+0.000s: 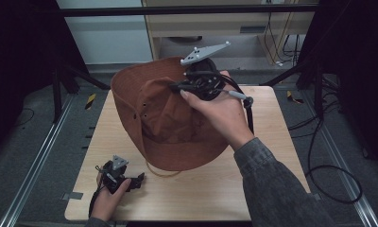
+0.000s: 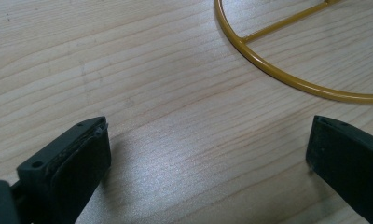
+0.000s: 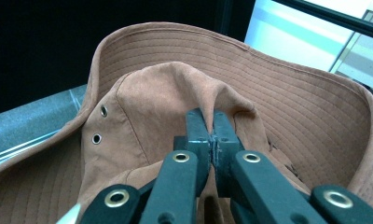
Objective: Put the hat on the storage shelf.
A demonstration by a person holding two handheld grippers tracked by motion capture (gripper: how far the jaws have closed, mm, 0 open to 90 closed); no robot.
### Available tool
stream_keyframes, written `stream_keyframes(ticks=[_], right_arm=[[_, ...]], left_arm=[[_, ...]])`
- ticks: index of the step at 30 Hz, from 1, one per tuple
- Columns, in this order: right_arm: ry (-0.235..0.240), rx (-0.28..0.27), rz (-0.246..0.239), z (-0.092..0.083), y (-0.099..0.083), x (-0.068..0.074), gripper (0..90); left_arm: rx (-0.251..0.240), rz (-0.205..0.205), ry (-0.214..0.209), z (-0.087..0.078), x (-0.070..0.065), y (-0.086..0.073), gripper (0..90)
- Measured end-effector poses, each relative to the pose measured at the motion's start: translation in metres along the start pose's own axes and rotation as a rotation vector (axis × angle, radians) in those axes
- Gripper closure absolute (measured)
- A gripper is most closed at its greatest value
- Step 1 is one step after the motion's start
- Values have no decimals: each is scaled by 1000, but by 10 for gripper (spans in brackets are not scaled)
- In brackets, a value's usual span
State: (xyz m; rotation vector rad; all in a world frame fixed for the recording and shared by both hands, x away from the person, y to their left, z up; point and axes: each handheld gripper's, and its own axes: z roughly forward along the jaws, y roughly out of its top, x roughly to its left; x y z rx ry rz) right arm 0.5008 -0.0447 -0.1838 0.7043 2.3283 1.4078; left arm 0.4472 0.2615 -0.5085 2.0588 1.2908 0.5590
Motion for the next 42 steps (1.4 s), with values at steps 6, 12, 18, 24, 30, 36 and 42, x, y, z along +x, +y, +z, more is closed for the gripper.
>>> stream_keyframes(ticks=[6, 12, 18, 24, 30, 36, 42], right_arm=[[10, 6, -3, 10, -1, 4, 891], [15, 18, -10, 20, -3, 8, 891], [35, 20, 3, 28, -7, 10, 891], [50, 23, 4, 35, -10, 13, 891], [58, 33, 6, 41, -13, 13, 891], [61, 51, 6, 46, -16, 13, 890], [70, 67, 11, 53, -21, 13, 891]], left_arm=[[1, 0, -1, 0, 0, 0, 0], [1, 0, -3, 0, 0, 0, 0], [0, 0, -2, 0, 0, 0, 0], [0, 0, -2, 0, 0, 0, 0], [0, 1, -2, 0, 0, 0, 0], [0, 0, -2, 0, 0, 0, 0], [0, 0, -2, 0, 0, 0, 0]])
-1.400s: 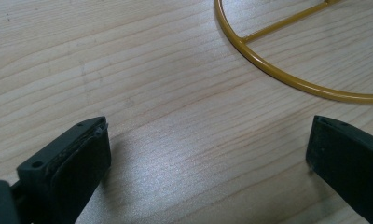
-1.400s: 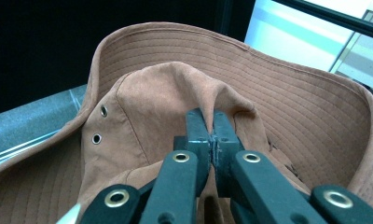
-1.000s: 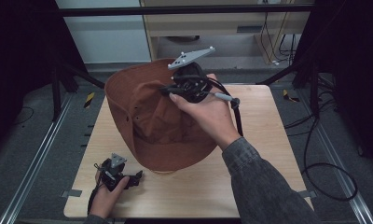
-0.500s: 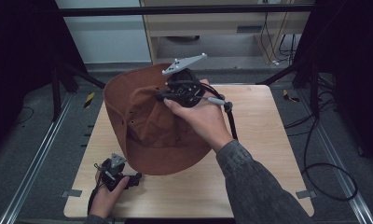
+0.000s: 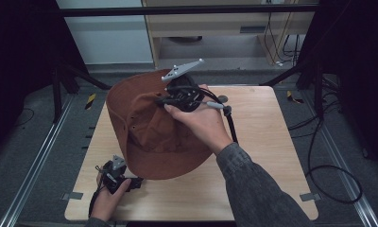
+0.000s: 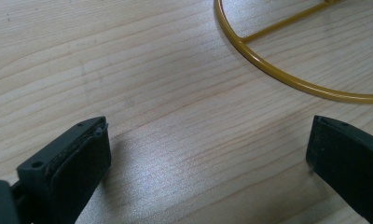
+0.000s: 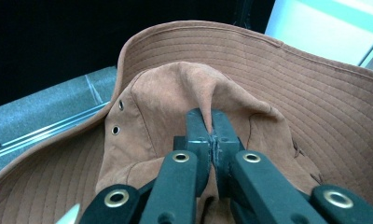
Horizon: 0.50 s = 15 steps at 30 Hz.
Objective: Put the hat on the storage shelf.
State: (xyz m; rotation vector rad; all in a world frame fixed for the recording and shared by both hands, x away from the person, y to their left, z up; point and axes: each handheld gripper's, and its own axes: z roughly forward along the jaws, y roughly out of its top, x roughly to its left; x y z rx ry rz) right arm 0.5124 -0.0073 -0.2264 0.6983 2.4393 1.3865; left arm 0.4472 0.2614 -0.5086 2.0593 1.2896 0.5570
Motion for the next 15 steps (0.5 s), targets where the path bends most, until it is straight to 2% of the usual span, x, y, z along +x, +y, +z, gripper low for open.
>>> stream_keyframes(ticks=[15], right_arm=[[5, 40, 12, 16, -7, -2, 888]], left_arm=[[0, 1, -1, 0, 0, 0, 0]])
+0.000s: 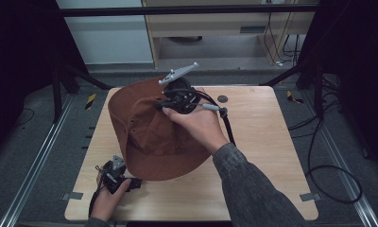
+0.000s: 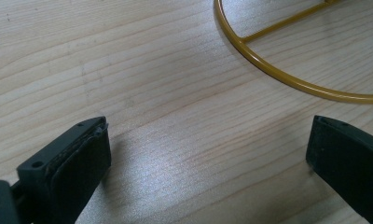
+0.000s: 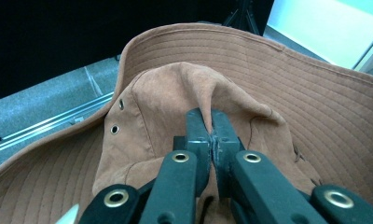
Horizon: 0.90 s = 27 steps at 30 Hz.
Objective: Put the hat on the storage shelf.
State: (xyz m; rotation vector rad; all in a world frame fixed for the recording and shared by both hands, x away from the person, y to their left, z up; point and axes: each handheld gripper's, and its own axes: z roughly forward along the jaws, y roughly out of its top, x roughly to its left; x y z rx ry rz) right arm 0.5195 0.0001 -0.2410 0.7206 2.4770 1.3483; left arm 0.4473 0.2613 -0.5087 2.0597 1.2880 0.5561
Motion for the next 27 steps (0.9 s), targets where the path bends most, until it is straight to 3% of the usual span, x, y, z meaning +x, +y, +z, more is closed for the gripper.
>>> stream_keyframes(ticks=[14, 27], right_arm=[[1, -6, -1, 0, -1, 2, 864], [3, -14, 12, -3, -4, -1, 727]], left_arm=[[0, 0, 0, 0, 0, 0, 0], [0, -1, -1, 0, 0, 0, 0]])
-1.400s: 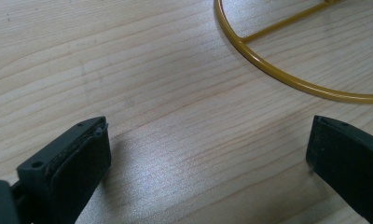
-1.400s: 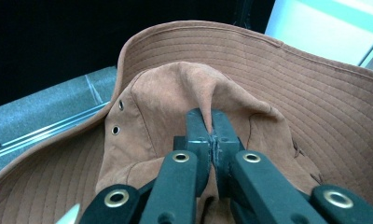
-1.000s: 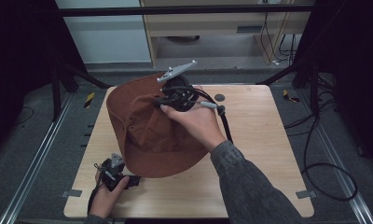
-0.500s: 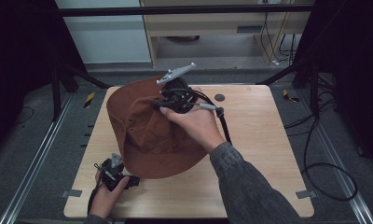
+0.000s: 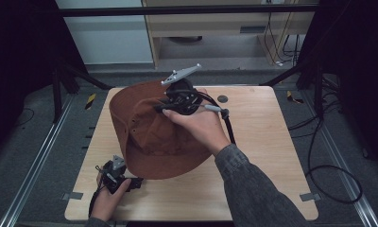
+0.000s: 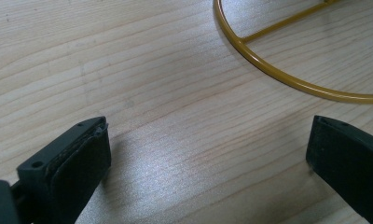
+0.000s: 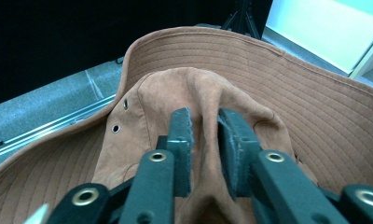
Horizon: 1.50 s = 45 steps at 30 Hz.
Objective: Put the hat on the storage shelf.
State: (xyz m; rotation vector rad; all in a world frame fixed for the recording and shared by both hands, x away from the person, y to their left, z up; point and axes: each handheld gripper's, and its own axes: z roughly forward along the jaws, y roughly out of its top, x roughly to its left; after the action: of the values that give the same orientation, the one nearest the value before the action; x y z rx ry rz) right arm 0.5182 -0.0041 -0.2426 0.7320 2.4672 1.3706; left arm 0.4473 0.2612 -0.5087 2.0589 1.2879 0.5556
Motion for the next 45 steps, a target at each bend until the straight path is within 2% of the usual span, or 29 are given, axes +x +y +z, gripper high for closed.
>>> stream_keyframes(ticks=[6, 13, 18, 25, 32, 45], right_arm=[[0, 5, 4, 1, -1, 1, 658], [-20, 10, 0, 0, -1, 2, 534], [-43, 10, -4, -2, -1, 4, 357], [-59, 11, 9, -5, 0, 4, 217], [-75, 2, 20, -11, -3, 2, 156], [-82, -60, 17, -53, -21, -1, 98]], left_arm=[[0, 0, 0, 0, 0, 0, 0], [0, 0, 0, 0, 0, 0, 0], [0, 0, 0, 0, 0, 0, 0], [0, 1, 0, 0, 0, 0, 0], [0, 1, 0, 0, 0, 0, 0], [-2, 0, 1, 0, 0, 0, 0]])
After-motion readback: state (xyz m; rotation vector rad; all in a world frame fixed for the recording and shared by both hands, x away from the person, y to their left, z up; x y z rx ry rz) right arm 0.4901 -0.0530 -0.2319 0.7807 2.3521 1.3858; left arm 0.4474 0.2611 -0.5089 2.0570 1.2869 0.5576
